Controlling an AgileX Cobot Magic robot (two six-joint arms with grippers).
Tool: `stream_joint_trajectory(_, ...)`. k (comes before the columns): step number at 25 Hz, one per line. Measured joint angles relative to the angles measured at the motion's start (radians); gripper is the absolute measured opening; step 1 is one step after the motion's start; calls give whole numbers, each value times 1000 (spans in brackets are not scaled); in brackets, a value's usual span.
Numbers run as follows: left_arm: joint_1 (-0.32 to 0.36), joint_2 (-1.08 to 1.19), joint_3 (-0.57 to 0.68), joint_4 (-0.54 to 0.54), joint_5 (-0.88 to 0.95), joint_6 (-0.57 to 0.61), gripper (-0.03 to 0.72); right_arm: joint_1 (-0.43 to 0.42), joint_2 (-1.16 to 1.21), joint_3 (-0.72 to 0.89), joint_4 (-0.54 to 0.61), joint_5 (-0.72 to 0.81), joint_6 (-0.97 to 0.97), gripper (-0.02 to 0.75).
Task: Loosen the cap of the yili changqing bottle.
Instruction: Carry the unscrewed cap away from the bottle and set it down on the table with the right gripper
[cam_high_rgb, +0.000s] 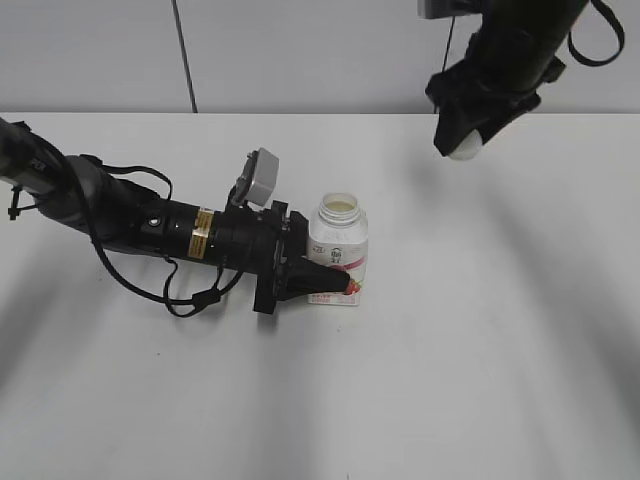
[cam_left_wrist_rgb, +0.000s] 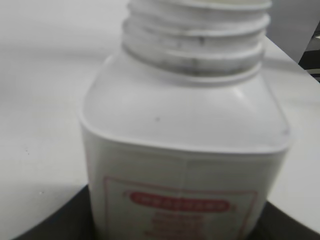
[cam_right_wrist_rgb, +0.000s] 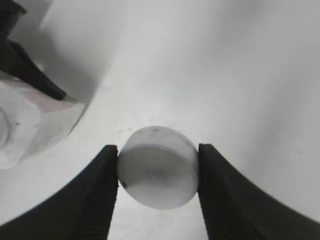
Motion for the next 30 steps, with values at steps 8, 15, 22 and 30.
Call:
stream_joint_trajectory(8, 0, 0, 0, -1, 0, 0, 378, -119, -15, 201, 1, -151, 102, 386)
stream_joint_trajectory(15, 0, 0, 0, -1, 0, 0, 378, -177, -18, 428, 1, -334, 154, 386)
stream_joint_trajectory(22, 0, 0, 0, -1, 0, 0, 379, -239, -18, 567, 6, -470, 215, 386)
stream_joint_trajectory(30, 0, 0, 0, -1, 0, 0, 379, -246, -12, 585, 4, -500, 218, 386)
